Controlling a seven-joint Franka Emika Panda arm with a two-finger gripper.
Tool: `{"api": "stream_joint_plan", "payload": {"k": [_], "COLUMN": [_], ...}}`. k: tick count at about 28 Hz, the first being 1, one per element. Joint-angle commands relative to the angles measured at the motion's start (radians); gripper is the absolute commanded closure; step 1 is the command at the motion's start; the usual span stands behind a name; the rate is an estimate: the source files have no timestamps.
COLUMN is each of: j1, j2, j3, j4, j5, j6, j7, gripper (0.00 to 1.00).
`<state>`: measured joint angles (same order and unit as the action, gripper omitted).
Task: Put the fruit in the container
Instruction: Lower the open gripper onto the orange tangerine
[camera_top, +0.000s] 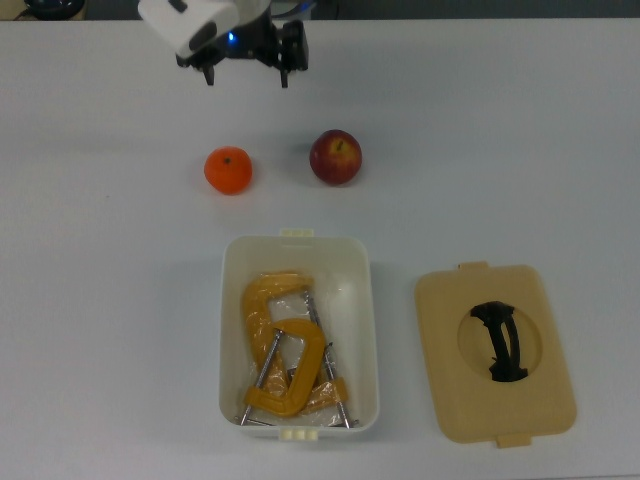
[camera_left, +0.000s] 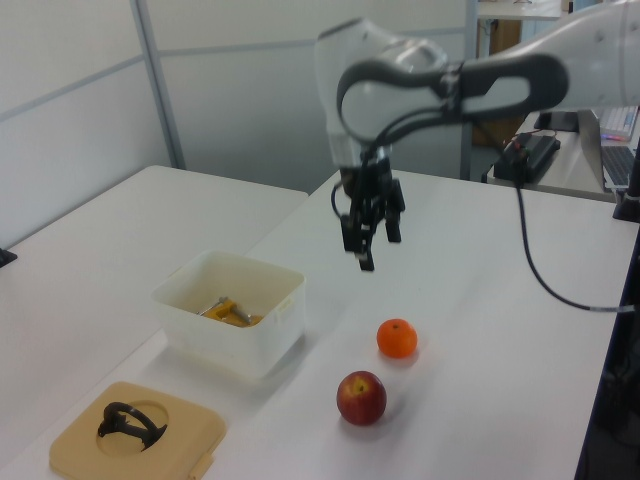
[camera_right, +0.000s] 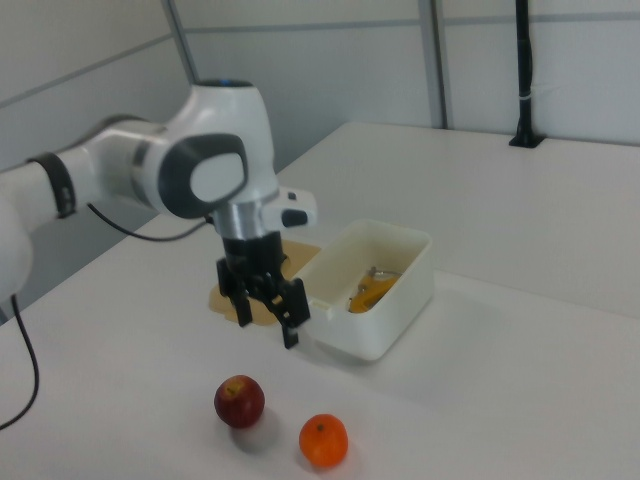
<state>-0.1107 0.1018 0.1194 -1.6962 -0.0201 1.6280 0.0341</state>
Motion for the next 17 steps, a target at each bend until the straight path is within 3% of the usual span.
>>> {"api": "stream_joint_plan", "payload": {"k": [1, 7, 17], "j1": [0.012, 0.011, 0.012], "j2": [0.09, 0.185, 0.248], "j3": [-0.003, -0.003, -0.003], "j4": [-0.065, -0.097, -0.152], "j5": [-0.082, -0.144, -0.199], "j6": [0.11, 0.202, 0.266], "j7": [-0.019, -0.005, 0.038], "gripper": [0.0, 0.0, 0.0]}}
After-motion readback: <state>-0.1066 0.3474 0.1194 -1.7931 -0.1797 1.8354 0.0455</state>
